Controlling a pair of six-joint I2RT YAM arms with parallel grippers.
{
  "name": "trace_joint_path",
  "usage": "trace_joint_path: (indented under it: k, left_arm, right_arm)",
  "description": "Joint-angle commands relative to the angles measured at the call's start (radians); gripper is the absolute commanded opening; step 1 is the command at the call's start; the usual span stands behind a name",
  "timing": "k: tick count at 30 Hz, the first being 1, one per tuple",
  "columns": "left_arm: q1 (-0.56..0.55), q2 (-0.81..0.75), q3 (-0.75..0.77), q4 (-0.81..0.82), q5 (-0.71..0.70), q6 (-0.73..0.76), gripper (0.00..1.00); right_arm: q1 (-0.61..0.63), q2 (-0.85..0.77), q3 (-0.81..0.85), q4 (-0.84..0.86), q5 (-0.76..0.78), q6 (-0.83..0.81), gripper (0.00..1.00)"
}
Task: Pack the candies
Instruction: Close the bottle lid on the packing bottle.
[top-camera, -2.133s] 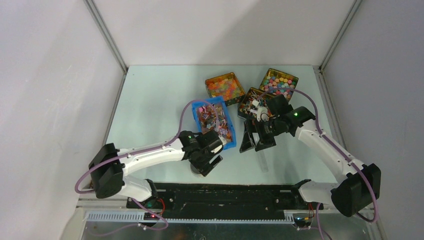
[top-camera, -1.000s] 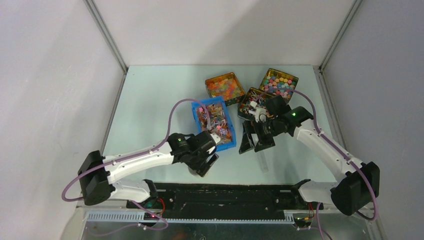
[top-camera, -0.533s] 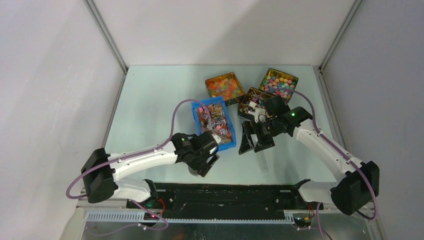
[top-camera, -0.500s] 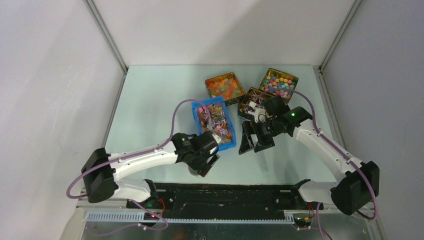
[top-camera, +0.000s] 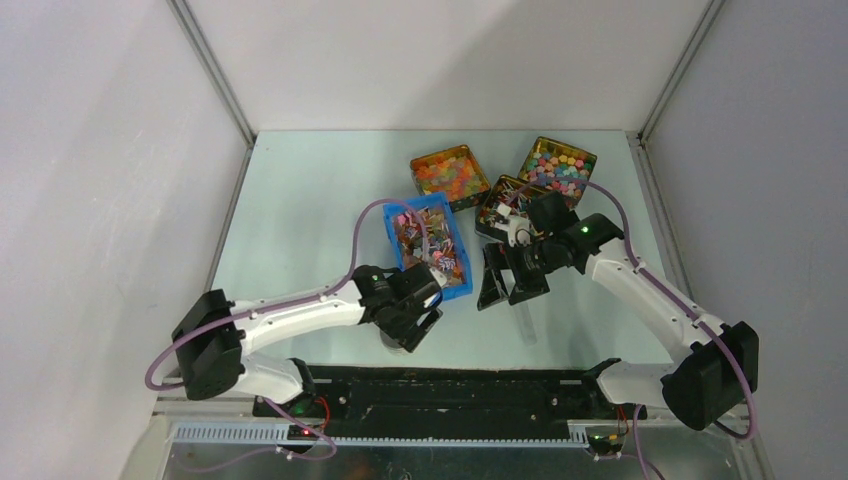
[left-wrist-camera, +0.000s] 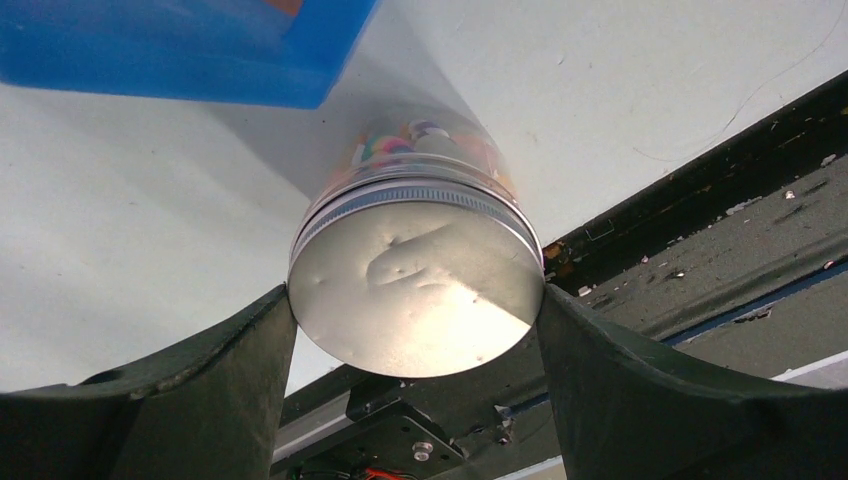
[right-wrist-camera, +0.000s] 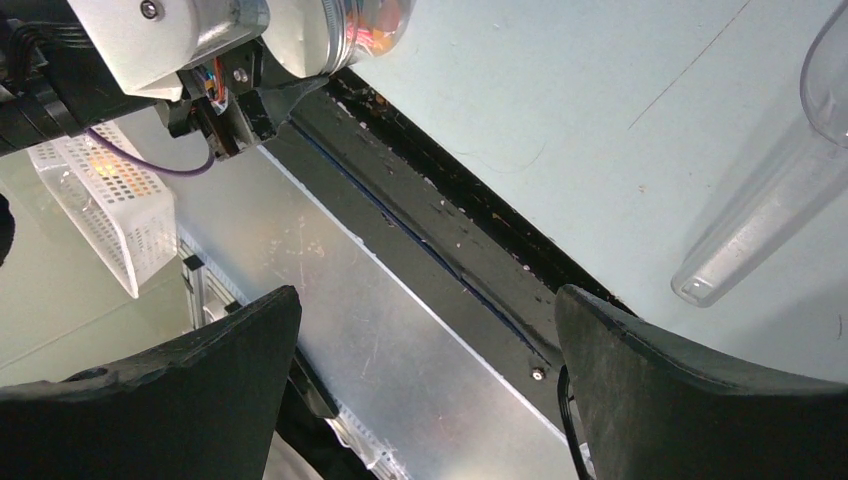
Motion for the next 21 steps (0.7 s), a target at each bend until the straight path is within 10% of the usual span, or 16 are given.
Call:
trace_joint_path:
  k: [1, 21]
  left_arm:
    - [0.008, 0.018, 0.033, 0.019, -0.001, 0.027, 0.81]
    - [0.010, 0.075, -0.015, 0.136, 0.134, 0.051, 0.79]
  right_arm:
    - [0.009, 0.005, 0.003, 0.004, 0.010, -0.017, 1.00]
    - [0.022, 0.011, -0.019, 0.017, 0.017, -0.016, 1.00]
